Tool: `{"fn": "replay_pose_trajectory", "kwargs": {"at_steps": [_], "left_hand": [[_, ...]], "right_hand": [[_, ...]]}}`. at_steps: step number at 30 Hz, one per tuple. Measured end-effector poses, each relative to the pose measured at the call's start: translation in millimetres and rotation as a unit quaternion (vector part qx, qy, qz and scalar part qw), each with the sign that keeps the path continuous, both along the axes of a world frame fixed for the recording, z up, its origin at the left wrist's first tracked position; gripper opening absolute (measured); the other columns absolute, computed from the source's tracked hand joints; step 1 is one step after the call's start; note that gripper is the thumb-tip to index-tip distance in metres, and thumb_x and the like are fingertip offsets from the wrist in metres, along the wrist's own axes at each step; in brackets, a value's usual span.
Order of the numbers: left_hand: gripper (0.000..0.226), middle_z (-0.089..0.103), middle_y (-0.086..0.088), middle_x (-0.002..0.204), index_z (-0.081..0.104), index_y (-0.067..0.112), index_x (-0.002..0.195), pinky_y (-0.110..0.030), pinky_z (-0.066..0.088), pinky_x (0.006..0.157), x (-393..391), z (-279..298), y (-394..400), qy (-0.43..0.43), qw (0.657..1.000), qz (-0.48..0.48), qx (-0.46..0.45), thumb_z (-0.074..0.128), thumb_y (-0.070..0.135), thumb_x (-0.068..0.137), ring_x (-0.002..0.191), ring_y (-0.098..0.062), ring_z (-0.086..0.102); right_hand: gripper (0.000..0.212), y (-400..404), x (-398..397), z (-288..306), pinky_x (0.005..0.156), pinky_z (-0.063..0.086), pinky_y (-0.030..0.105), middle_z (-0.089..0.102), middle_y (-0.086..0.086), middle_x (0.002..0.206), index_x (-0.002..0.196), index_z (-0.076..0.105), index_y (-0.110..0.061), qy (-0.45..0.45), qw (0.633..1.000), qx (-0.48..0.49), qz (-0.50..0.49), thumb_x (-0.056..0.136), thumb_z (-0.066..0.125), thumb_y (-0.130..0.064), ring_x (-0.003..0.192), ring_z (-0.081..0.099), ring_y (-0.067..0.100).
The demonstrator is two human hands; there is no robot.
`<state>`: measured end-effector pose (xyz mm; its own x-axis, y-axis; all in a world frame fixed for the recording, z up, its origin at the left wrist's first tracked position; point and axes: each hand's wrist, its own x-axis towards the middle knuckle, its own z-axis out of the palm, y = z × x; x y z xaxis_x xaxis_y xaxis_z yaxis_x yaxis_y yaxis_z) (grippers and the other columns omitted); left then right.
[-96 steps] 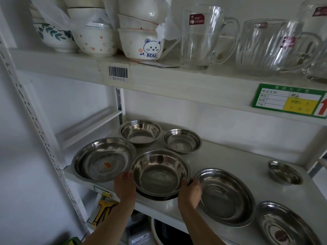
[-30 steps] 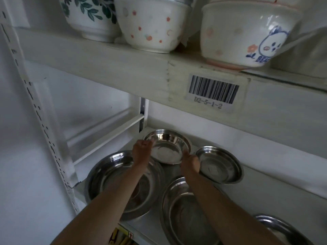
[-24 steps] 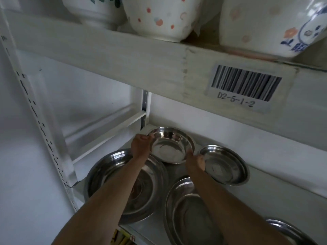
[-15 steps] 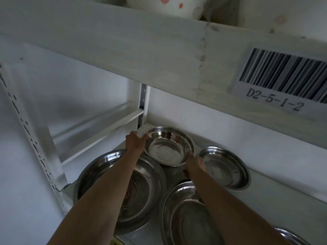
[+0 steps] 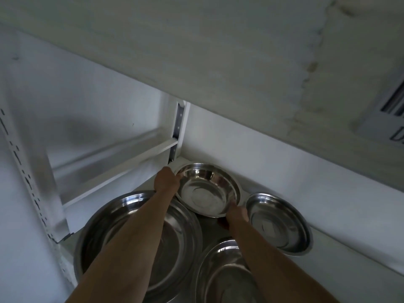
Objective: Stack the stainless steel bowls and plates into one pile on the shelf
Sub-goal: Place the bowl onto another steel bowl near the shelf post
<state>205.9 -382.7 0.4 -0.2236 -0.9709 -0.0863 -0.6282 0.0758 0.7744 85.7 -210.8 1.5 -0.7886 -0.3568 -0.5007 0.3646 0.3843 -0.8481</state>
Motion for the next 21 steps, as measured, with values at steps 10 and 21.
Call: {"fn": "replay_pose_trajectory", "kwargs": {"at_steps": [10,21], "left_hand": [[0.033,0.069,-0.015,0.093,0.061,-0.001,0.098,-0.028,0.047,0.065,-3,-3,-3,0.005,1.0,0.007,-0.004,0.068,0.029,0.086,0.084,-0.027,0.068],[0.038,0.07,-0.015,0.075,0.068,-0.005,0.081,-0.02,0.033,0.044,5,17,3,0.096,0.994,0.05,-0.005,0.069,0.033,0.084,0.058,-0.024,0.064]], "right_hand": [[0.038,1,2,0,0.057,0.059,0.037,0.063,0.023,0.11,0.121,0.054,-0.005,0.001,1.0,-0.016,-0.02,0.098,0.045,-0.034,0.091,0.067,0.038],[0.027,2,5,19,0.066,0.061,0.044,0.064,0.018,0.091,0.097,0.054,-0.008,0.061,0.997,-0.049,-0.003,0.1,0.041,-0.031,0.076,0.069,0.035]]}}
